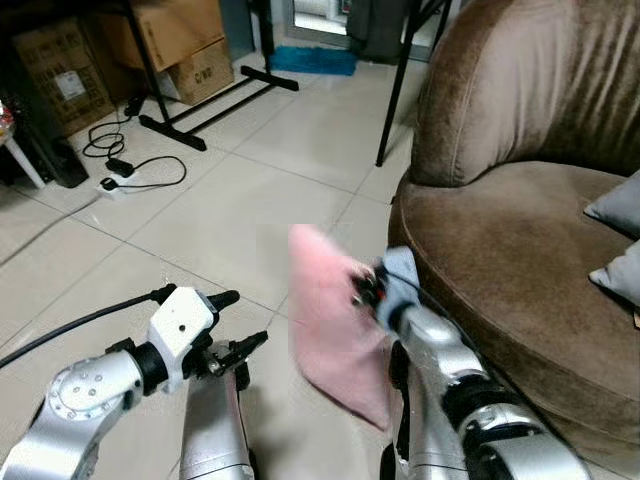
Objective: Move the pillow to the sofa from floor
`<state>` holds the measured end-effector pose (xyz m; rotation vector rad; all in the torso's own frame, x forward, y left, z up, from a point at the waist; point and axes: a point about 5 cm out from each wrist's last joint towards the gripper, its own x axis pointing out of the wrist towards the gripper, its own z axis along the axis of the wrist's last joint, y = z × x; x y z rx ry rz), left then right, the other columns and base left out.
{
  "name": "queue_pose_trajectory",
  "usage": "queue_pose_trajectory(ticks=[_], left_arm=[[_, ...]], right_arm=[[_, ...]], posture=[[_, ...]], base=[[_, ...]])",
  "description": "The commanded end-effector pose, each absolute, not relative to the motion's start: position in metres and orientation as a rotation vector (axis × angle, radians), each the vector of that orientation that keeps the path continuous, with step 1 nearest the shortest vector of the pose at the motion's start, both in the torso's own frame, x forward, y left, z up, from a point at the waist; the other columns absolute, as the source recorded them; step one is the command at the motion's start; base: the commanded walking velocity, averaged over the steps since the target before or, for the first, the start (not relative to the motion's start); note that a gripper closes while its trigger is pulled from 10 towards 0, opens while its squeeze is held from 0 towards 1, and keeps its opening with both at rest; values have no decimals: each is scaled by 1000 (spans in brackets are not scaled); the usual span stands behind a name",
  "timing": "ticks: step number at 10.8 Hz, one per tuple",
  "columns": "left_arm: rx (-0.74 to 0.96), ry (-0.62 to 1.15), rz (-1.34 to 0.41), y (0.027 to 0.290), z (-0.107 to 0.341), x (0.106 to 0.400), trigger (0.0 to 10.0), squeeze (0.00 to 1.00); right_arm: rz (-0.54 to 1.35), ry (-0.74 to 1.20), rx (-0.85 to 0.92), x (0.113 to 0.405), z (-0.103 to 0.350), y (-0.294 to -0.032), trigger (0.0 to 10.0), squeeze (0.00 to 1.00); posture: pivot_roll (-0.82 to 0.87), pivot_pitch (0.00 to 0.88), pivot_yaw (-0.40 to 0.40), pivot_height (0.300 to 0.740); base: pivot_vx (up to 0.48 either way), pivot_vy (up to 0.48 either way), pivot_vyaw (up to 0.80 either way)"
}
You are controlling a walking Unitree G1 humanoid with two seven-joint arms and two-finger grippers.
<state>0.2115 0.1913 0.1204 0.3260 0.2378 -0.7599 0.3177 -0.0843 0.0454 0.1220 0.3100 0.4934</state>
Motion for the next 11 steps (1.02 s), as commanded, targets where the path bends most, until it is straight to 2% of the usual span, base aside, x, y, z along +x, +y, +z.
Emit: queue_pose_trajectory(ticks=[1,4,6,7,8,9,11], left_arm=[[350,214,-737,189,122,211,10000,0],[340,176,-692,182,121,212,10000,0],[330,145,-671,174,119,218,10000,0],[329,144,-663,172,117,220,10000,0],[343,150,-657,170,113,221,10000,0],[349,149,-643,172,114,221,10000,0],[368,149,-563,179,111,225,10000,0]], right_arm=[[496,243,162,317,56,-86,0,0],[408,54,205,314,102,-122,0,0],[418,10,177,287,125,-133,0,0],[401,63,113,281,114,-133,3098,0],[295,252,-25,275,76,-139,10000,0],[241,286,5,271,74,-144,10000,1000],[267,295,14,267,78,-145,10000,1000]], posture=[[79,0,4,432],[60,0,-10,432],[39,0,-16,432],[31,0,-13,432],[37,0,-18,432],[42,0,-22,432],[39,0,-18,432]], base=[[0,0,0],[0,0,0],[0,0,0],[0,0,0],[0,0,0],[0,0,0],[0,0,0]])
